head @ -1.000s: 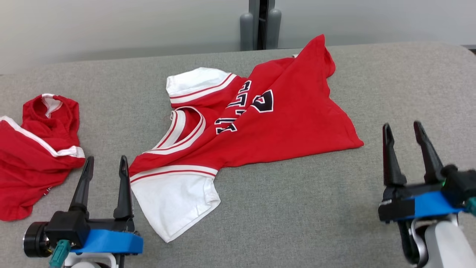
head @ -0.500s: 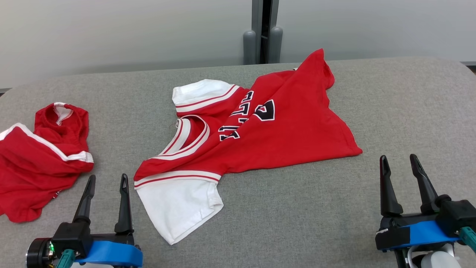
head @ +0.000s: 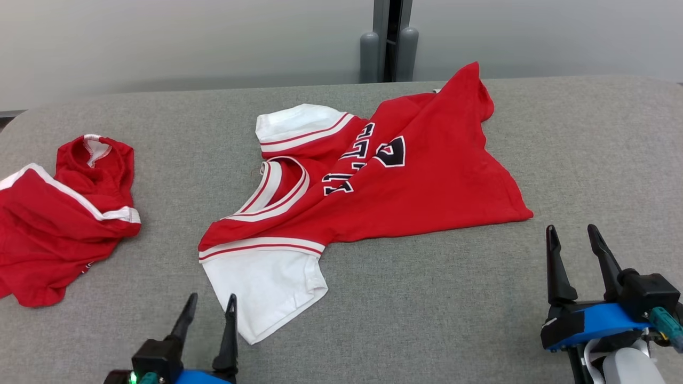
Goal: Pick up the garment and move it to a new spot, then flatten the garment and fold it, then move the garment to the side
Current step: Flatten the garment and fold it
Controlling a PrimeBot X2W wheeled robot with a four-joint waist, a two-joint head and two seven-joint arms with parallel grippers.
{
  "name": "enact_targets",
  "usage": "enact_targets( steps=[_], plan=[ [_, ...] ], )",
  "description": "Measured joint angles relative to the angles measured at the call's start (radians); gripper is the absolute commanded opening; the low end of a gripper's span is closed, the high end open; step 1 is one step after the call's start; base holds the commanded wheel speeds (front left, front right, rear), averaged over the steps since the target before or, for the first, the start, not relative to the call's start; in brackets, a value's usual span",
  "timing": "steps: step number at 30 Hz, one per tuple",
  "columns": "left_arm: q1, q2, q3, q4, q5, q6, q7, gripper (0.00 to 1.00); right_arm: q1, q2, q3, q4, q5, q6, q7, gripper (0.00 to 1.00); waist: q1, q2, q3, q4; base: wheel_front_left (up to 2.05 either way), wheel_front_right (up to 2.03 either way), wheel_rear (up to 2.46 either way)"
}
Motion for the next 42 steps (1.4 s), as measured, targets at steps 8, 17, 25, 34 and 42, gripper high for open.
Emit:
enact_targets(
  steps=[8, 17, 25, 34, 42],
  plan=[
    [-0.008, -0.001, -0.116, 0.139, -0.067, -0.006, 0.0, 1.0, -0.099, -0.028, -0.006, 0.149, -0.033, 0.0, 0.0, 1.0, 0.0, 0.0, 0.04, 0.021, 0.0, 0.0, 0.0],
    [-0.085, 0.001, -0.2, 0.217, -0.174, 0.0, -0.009, 1.0, -0.19, -0.039, 0.004, 0.23, -0.045, 0.0, 0.0, 1.0, 0.0, 0.0, 0.091, 0.039, 0.0, 0.0, 0.0],
    [-0.141, 0.004, -0.263, 0.248, -0.208, 0.011, -0.013, 1.0, -0.254, -0.055, 0.002, 0.358, -0.063, 0.0, 0.0, 1.0, 0.0, 0.0, 0.111, 0.054, 0.0, 0.0, 0.0],
    [-0.153, 0.003, -0.28, 0.229, -0.211, 0.016, -0.012, 1.0, -0.353, -0.079, -0.03, 0.517, -0.092, 0.0, 0.0, 1.0, 0.0, 0.0, 0.131, 0.075, 0.0, 0.0, 0.0],
    [-0.155, 0.002, -0.292, 0.203, -0.21, 0.019, -0.012, 1.0, -0.435, -0.084, -0.033, 0.671, -0.08, 0.0, -0.007, 0.3, 0.0, 0.0, 0.149, 0.095, 0.0, 0.0, 0.0]
  ],
)
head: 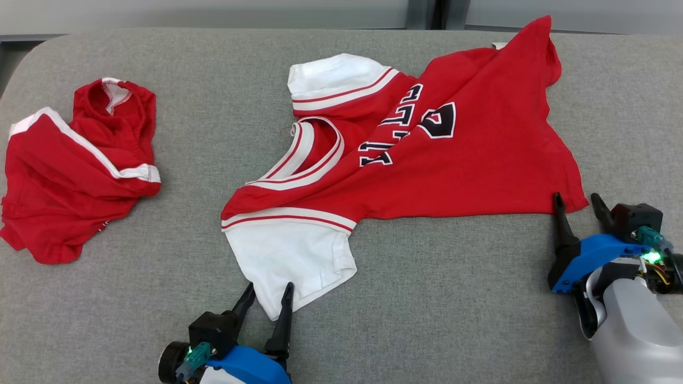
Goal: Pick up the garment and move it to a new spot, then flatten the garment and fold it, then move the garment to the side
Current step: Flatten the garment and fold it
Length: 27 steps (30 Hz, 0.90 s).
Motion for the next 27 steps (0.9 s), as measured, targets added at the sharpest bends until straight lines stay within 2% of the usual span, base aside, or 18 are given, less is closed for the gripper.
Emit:
enact_targets(
  steps=[1, 2, 3, 4, 11, 22, 27],
  plan=[
    [0.0, 0.0, -0.002, -0.002, -0.001, 0.0, 0.0, 0.83, -0.007, 0.0, 0.004, 0.013, 0.014, 0.0, -0.002, 0.0, 0.0, 0.0, 0.001, 0.001, 0.0, 0.0, 0.0],
    [0.0, 0.001, -0.003, -0.002, -0.001, 0.0, 0.0, 0.33, -0.012, 0.001, 0.009, 0.019, 0.024, 0.0, -0.002, 0.0, 0.0, 0.0, 0.002, 0.002, 0.0, 0.0, 0.0],
    [0.0, 0.001, -0.004, -0.006, -0.001, -0.001, 0.0, 0.33, -0.016, 0.001, 0.015, 0.022, 0.032, 0.0, -0.002, 0.0, 0.0, 0.0, 0.002, 0.002, 0.0, 0.0, 0.0],
    [0.0, 0.001, -0.005, -0.009, -0.001, -0.002, 0.001, 0.0, -0.017, 0.002, 0.023, 0.022, 0.038, 0.0, -0.002, 0.0, 0.0, 0.0, 0.003, 0.002, 0.0, 0.0, 0.0],
    [0.005, -0.001, 0.003, -0.037, -0.001, -0.014, 0.009, 0.0, 0.016, 0.016, 0.047, -0.055, 0.103, 0.0, 0.007, 0.0, 0.0001, 0.0, -0.012, -0.007, 0.0, 0.0, 0.0],
    [0.042, 0.018, 0.107, -0.207, 0.031, -0.018, 0.01, 0.0, 0.236, 0.038, 0.032, -0.375, 0.261, 0.0, 0.007, 0.0, 0.0001, 0.0, -0.077, -0.034, 0.0, 0.0, 0.0],
    [0.066, 0.033, 0.136, -0.267, 0.046, -0.018, 0.01, 0.0, 0.33, 0.038, 0.044, -0.498, 0.286, 0.0, 0.007, 0.0, 0.0001, 0.0, -0.102, -0.061, 0.0, 0.0, 0.0]
  ],
)
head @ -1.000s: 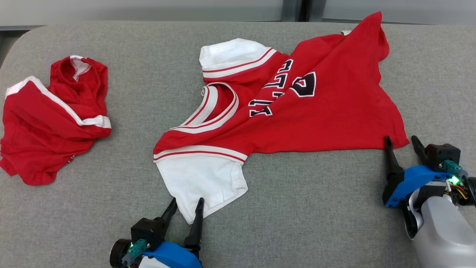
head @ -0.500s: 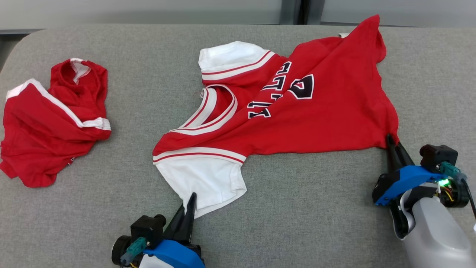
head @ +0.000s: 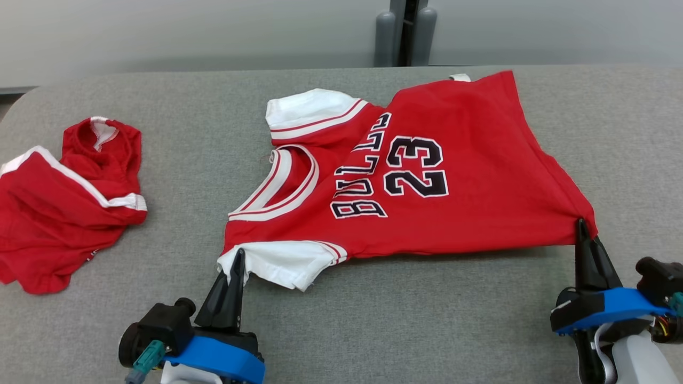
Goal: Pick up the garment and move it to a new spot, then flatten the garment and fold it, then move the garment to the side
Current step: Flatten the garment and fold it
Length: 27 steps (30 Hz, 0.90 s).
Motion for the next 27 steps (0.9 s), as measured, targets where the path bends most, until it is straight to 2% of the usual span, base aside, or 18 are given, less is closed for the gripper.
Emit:
enact_targets(
  steps=[6, 11, 19, 23, 27],
  plan=[
    [-0.001, 0.021, 0.023, -0.052, 0.021, -0.008, 0.0, 0.0, 0.071, 0.013, 0.003, -0.123, 0.039, 0.0, 0.0, 0.0, -0.0001, 0.0, -0.014, -0.032, 0.0, 0.0, 0.0],
    [-0.127, 0.063, 0.034, -0.072, 0.058, -0.021, 0.0, 0.0, 0.005, -0.006, 0.03, -0.172, 0.033, 0.0, 0.0, 0.0, -0.0002, 0.0, 0.007, -0.053, 0.0, 0.0, 0.0],
    [-0.548, 0.128, 0.056, -0.059, 0.06, -0.059, 0.066, 0.0, -0.377, -0.061, 0.106, -0.141, 0.039, 0.0, 0.027, 0.0, -0.0001, 0.0, 0.107, -0.077, 0.0, 0.0, 0.0],
    [-0.788, 0.157, 0.058, -0.016, 0.067, -0.07, 0.098, 0.0, -0.608, -0.086, 0.14, -0.065, 0.011, 0.0, 0.05, 0.0, 0.0, 0.0, 0.173, -0.09, 0.0, 0.0, 0.0],
    [-1.032, 0.175, 0.067, 0.073, 0.061, -0.079, 0.115, 0.0, -0.852, -0.097, 0.132, 0.041, 0.01, 0.0, 0.071, 0.0, 0.0001, 0.0, 0.244, -0.099, 0.0, 0.0, 0.0]
  ],
)
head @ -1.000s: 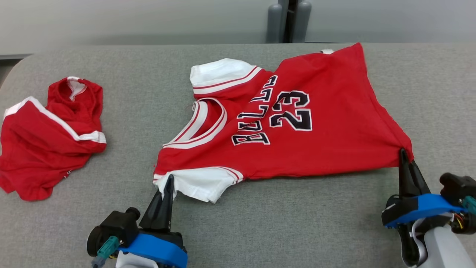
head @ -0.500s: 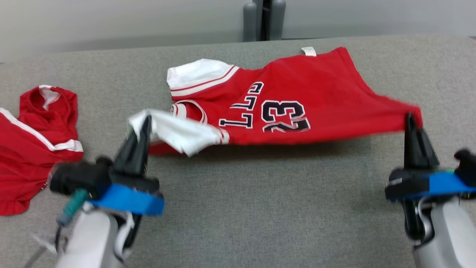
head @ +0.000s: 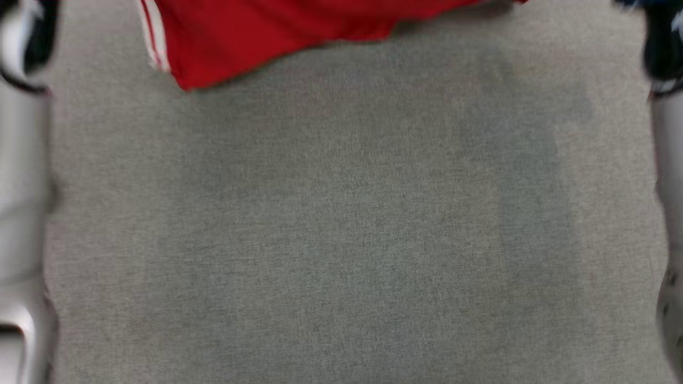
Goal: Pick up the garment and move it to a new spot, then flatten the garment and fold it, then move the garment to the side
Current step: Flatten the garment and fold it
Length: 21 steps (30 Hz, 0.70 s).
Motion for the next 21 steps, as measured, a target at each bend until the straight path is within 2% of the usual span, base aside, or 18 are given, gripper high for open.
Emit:
enact_targets(
  steps=[5, 11, 16, 21],
  plan=[
    [-0.246, 0.002, -0.003, 0.152, -0.001, -0.003, -0.021, 0.0, -0.247, -0.004, 0.0, 0.148, -0.016, 0.0, -0.003, 0.0, 0.0002, 0.0, 0.069, -0.009, 0.0, 0.0, 0.0],
    [-0.469, -0.023, -0.036, 0.281, 0.004, -0.008, -0.045, 0.0, -0.461, -0.003, -0.042, 0.327, -0.039, 0.0, -0.029, 0.0, 0.0001, 0.0, 0.077, -0.02, 0.0, 0.0, 0.0],
    [-0.618, -0.034, -0.073, 0.36, 0.016, -0.009, -0.061, 0.0, -0.576, 0.01, -0.056, 0.428, -0.049, 0.0, -0.055, 0.0, 0.0001, 0.0, 0.075, -0.022, 0.0, 0.0, 0.0],
    [-0.635, -0.047, -0.109, 0.413, 0.005, -0.011, -0.086, 0.0, -0.591, 0.016, -0.029, 0.477, -0.048, 0.0, -0.066, 0.0, 0.0, -0.0001, 0.094, -0.017, 0.0, 0.0, 0.0]
  ],
)
